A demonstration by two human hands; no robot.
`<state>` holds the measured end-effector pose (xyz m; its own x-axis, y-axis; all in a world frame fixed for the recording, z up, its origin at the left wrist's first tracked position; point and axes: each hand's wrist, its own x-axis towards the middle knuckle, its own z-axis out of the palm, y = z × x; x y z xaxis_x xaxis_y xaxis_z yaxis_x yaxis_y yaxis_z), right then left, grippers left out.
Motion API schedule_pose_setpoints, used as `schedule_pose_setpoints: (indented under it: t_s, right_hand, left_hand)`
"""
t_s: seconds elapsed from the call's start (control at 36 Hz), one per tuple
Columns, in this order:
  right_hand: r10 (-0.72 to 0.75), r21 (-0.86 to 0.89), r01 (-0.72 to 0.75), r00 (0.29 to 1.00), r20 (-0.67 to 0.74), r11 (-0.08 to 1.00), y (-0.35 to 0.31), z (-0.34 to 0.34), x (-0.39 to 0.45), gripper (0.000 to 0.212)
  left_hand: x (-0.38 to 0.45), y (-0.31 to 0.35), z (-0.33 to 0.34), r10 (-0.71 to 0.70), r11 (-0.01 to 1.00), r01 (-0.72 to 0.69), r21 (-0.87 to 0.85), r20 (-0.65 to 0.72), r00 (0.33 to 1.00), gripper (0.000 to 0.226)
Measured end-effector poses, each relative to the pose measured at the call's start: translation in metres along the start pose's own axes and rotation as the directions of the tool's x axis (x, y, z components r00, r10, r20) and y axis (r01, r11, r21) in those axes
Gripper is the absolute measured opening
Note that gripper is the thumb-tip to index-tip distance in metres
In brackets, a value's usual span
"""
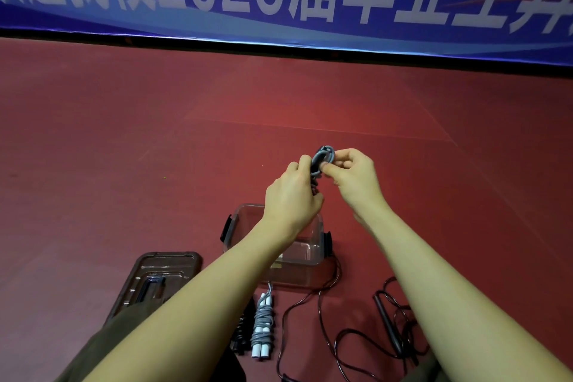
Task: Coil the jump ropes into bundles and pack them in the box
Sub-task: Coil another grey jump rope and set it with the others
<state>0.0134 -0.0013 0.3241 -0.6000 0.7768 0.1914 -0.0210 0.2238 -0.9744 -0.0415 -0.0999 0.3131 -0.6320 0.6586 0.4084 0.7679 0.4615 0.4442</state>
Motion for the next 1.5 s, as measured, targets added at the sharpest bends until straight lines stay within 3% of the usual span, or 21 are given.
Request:
schedule_pose_setpoints:
  t_s: [0.19, 0.33, 0.47, 0.72, 0.89, 1.11, 1.19, 1.5]
  right_hand:
    - [0.057, 0.018, -0.058, 0.998, 0.023, 0.998, 0.000, -0.002, 0.002, 0.019]
    - [0.016, 0.031, -0.016, 1.000, 0.002, 0.999, -0.001, -0.005, 0.002, 0.029]
    - [-0.019, 0.062, 0.019, 1.000, -0.011, 0.998, -0.004, -0.003, 0.000, 0.031]
    - [-0.072, -0.002, 0.072, 0.997, -0.014, 0.997, -0.001, -0.005, -0.002, 0.024]
    - [-0.085, 0.013, 0.084, 0.996, 0.018, 0.996, -0.003, -0.010, 0.000, 0.025]
    - [-0.106, 0.042, 0.105, 0.994, 0.040, 0.994, -0.005, -0.013, -0.001, 0.026]
    - [-0.083, 0.096, 0.077, 0.995, 0.061, 0.992, -0.005, -0.013, -0.001, 0.028]
    - [-0.073, 0.151, 0.063, 0.995, 0.061, 0.987, -0.003, -0.011, -0.002, 0.031]
  left_hand:
    - [-0.003, 0.001, 0.005, -0.005, 0.999, 0.004, 0.038, 0.016, 1.000, 0.034]
    - [0.002, -0.001, 0.001, 0.004, 0.994, -0.007, 0.105, 0.037, 0.999, 0.068]
    - [0.002, -0.001, -0.003, 0.038, 0.985, -0.041, 0.165, 0.021, 0.999, 0.052]
    - [0.003, -0.003, 0.001, 0.079, 0.993, -0.071, -0.092, 0.092, 0.993, 0.071]
    - [0.002, -0.003, -0.002, 0.109, 0.985, -0.095, -0.146, 0.091, 0.990, 0.083]
    - [0.000, -0.001, -0.007, -0.001, 0.938, 0.005, -0.348, 0.011, 1.000, 0.052]
    - [0.001, 0.003, -0.008, -0.069, 0.946, 0.067, -0.318, 0.006, 0.998, 0.042]
    - [0.004, 0.003, -0.008, -0.193, 0.940, 0.178, -0.293, -0.024, 0.981, 0.055]
